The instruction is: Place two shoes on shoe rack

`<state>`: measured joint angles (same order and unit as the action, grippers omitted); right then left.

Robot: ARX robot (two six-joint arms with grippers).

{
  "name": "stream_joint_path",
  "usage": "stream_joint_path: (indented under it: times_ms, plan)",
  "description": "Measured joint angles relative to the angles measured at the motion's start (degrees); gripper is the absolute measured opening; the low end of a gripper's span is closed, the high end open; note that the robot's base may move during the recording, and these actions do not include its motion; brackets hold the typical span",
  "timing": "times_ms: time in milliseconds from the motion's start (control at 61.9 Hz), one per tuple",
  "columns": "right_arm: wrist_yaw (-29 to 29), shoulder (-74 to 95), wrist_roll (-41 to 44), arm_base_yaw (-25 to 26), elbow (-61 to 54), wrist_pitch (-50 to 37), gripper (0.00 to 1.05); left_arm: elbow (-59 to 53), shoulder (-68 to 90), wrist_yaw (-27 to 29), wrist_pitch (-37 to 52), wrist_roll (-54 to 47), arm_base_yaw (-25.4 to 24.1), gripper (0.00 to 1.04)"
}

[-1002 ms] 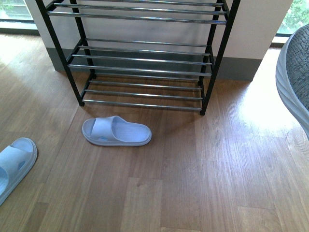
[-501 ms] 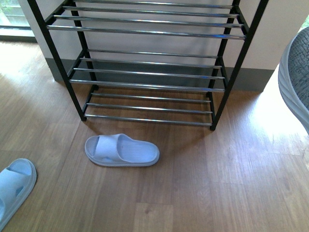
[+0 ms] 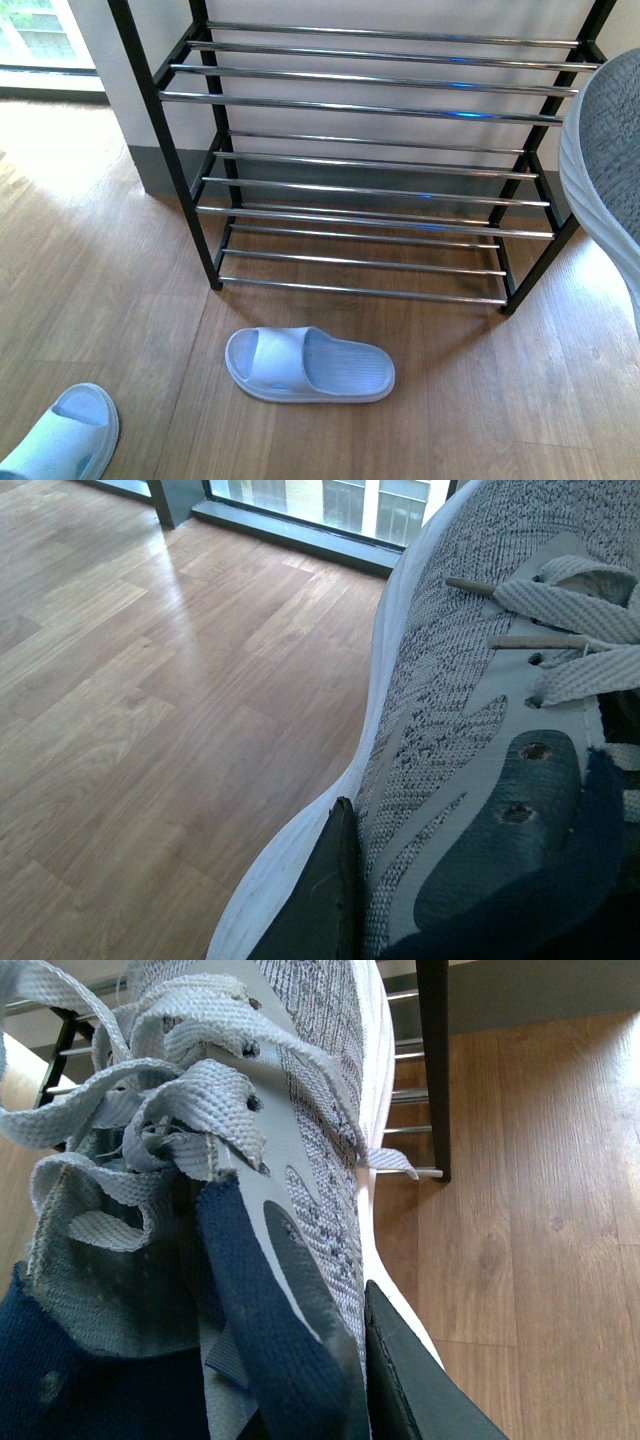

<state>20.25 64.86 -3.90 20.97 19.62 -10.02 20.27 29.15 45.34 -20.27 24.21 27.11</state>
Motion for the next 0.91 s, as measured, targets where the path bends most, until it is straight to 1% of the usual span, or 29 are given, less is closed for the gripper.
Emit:
stream_joint_path:
  times_ms: [905]
  plan:
    - [-0.42, -0.04, 0.0, 0.04, -0.11, 0.0, 0.02, -0.42, 0.02, -0.31, 0.0, -0.02, 0.02, 0.02]
